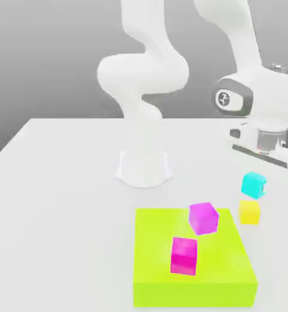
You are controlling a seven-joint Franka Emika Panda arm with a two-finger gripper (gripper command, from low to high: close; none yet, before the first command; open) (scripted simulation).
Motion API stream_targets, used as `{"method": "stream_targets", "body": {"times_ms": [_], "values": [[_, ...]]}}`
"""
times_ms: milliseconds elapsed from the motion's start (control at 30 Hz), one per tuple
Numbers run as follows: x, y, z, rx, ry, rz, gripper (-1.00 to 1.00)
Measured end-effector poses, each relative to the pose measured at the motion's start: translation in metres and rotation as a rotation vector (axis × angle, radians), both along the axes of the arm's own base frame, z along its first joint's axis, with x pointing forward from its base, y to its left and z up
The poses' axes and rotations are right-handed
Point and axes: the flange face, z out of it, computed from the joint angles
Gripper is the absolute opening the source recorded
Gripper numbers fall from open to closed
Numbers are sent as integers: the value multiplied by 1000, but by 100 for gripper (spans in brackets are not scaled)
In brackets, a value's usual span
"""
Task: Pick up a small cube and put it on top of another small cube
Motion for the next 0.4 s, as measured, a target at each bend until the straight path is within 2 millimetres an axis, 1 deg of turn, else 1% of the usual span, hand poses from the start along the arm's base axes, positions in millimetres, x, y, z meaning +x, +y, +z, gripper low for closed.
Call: {"method": "stream_targets", "body": {"times_ms": [367,400], "values": [[-5,0,-32,6,15,1,-100],[-5,0,-34,7,17,1,100]]}}
